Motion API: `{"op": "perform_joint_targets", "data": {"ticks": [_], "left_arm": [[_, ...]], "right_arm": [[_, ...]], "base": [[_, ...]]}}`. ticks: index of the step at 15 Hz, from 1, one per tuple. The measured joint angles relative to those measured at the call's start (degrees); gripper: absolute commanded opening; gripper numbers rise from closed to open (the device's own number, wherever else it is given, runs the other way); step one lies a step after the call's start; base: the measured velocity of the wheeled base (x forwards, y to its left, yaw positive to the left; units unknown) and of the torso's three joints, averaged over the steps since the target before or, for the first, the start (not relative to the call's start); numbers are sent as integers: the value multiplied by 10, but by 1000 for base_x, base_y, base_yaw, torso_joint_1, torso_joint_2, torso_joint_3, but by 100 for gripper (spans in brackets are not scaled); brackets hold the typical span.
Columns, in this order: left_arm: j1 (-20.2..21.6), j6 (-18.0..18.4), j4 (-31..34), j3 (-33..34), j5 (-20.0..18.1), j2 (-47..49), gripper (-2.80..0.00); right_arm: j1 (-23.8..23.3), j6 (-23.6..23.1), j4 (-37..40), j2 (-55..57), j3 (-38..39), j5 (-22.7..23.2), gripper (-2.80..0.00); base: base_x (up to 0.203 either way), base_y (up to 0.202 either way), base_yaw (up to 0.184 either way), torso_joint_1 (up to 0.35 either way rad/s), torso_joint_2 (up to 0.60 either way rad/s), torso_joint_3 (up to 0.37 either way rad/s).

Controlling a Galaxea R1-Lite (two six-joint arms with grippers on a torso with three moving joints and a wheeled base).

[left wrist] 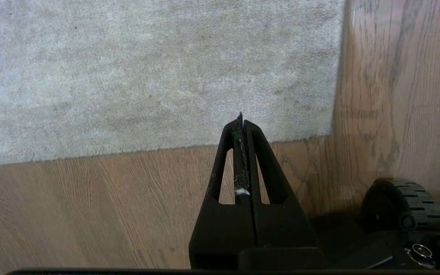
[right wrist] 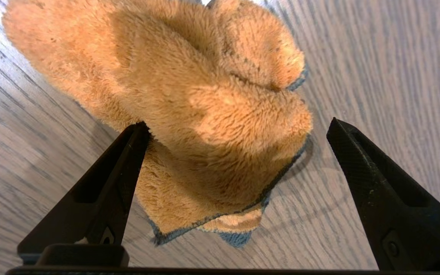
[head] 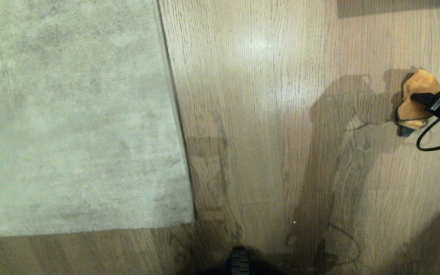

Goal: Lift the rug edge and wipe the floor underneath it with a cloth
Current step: Pick up the rag

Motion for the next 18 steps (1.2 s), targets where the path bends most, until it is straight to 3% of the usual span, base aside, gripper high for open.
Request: {"op": "perform_joint_targets", "data": {"ticks": [8, 9, 18], "left_arm": [[0, 0, 0, 0, 0, 0, -280], [0, 0, 0, 0, 0, 0, -280], [0, 0, 0, 0, 0, 0, -280]], "right_arm": [[6, -4, -7, 21, -15, -3, 0], [8, -4, -10, 24, -16, -3, -280], [17, -4, -22, 24, -9, -3, -280]], "base": [[0, 0, 0, 0, 0, 0], [0, 0, 0, 0, 0, 0], [0, 0, 0, 0, 0, 0]]}}
